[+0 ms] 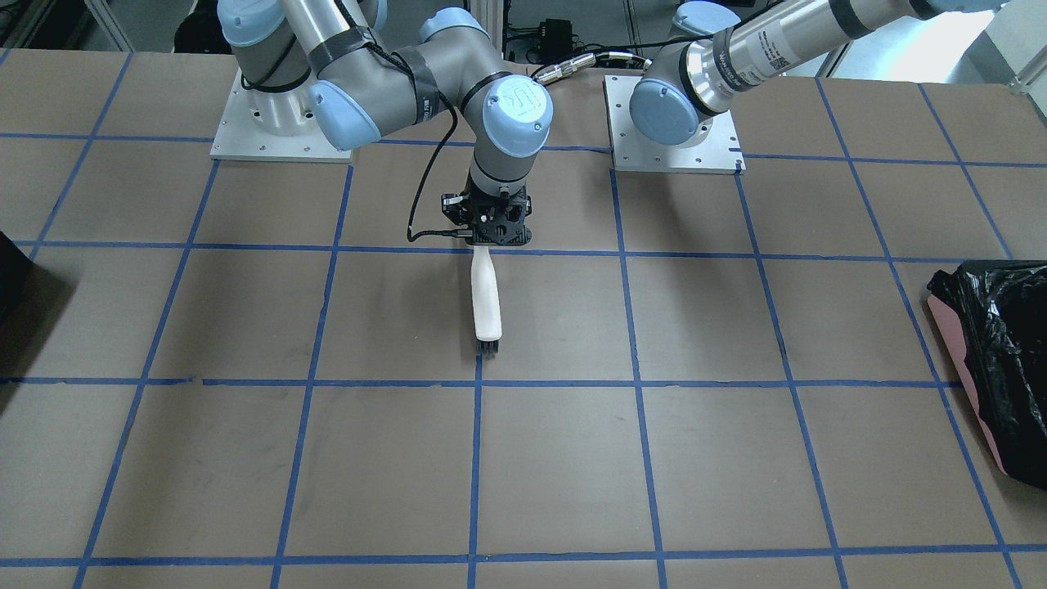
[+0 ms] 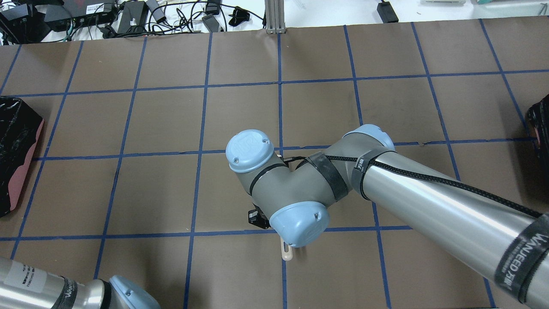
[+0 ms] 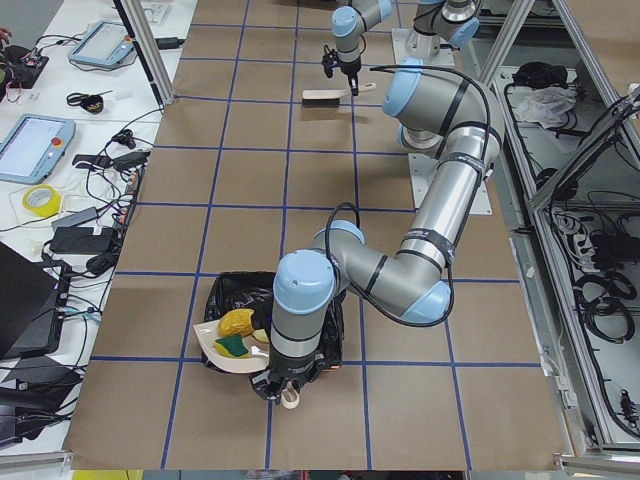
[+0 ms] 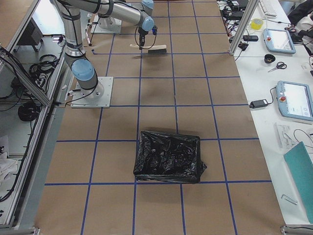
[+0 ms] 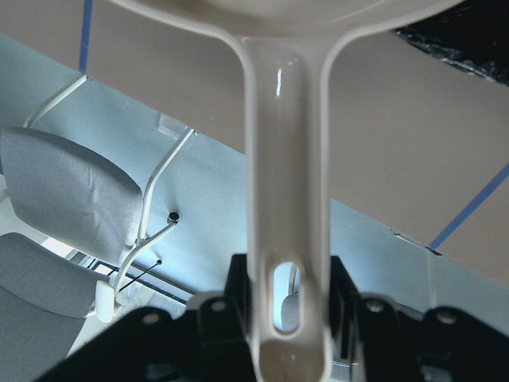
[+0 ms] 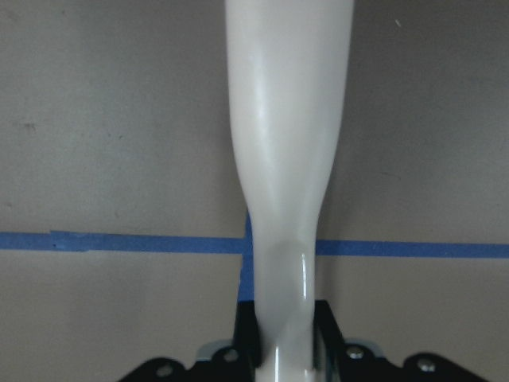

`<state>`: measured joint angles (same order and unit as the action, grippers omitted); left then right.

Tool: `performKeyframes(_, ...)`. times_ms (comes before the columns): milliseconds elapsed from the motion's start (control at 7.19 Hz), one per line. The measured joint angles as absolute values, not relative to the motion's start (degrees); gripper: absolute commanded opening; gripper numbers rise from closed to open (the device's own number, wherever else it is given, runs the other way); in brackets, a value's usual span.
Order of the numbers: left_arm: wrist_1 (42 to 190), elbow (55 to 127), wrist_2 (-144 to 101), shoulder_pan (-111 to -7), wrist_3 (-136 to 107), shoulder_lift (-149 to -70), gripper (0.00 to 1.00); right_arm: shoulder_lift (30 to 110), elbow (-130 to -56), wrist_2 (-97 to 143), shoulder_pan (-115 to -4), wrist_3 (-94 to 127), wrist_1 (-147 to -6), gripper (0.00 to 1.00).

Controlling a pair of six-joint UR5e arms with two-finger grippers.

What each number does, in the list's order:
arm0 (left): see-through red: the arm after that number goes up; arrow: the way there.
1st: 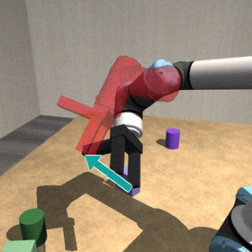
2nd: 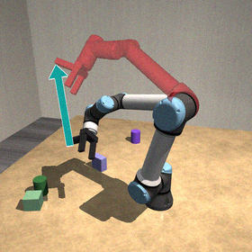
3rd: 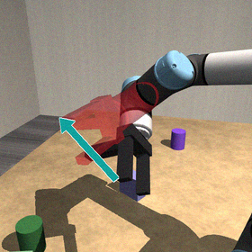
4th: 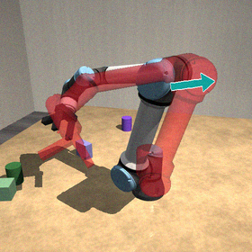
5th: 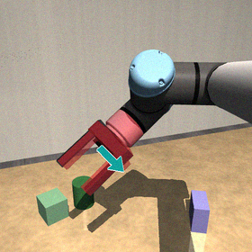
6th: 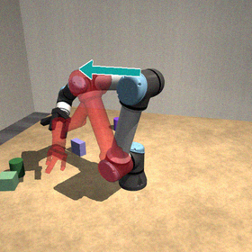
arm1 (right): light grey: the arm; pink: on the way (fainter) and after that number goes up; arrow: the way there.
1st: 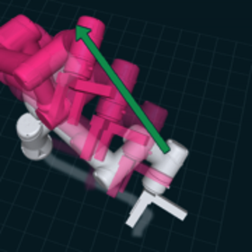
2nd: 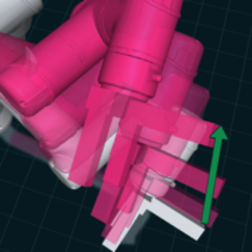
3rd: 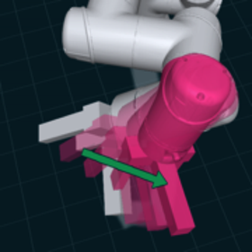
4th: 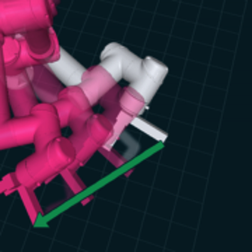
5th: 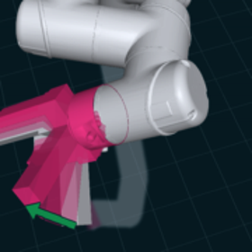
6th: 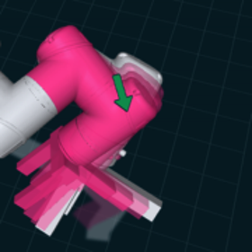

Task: Sweep and dump trash in nearest bin
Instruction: 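Tilt the dustpan over the bin to dump the trash with the left gripper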

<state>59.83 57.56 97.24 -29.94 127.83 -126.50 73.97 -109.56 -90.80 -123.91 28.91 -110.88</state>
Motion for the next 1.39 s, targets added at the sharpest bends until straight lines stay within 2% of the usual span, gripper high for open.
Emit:
performKeyframes(139, 55.39, 60.74, 101.68, -32.19, 129.68, -125.19, 0.00, 73.94, -109.51, -90.80, -123.82, 28.94, -110.81, 0.00)
performKeyframes(417, 45.65, 66.71, 105.46, -34.16, 135.87, -122.53, 0.00, 73.89, -109.31, -90.71, -123.76, 29.18, -110.75, 0.30)
performKeyframes(695, 41.29, 68.46, 106.10, -34.49, 138.79, -121.01, 0.00, 73.73, -109.30, -90.39, -123.75, 29.46, -110.91, 0.36)
performKeyframes(834, 40.82, 68.74, 107.15, -34.69, 139.18, -120.46, 0.00, 73.61, -109.31, -90.31, -123.75, 29.51, -110.94, 0.44)
performKeyframes(1112, 39.47, 69.05, 111.00, -36.06, 141.46, -119.80, 0.00, 73.52, -109.36, -90.29, -123.75, 29.59, -111.03, 0.64)
performKeyframes(1251, 37.34, 69.66, 113.63, -37.40, 143.83, -119.67, 0.00, 73.54, -109.27, -90.30, -123.75, 29.63, -111.07, 0.81)
performKeyframes(1390, 34.67, 70.92, 115.72, -38.47, 146.78, -119.41, 0.00, 73.58, -109.19, -90.30, -123.75, 29.74, -111.36, 0.94)
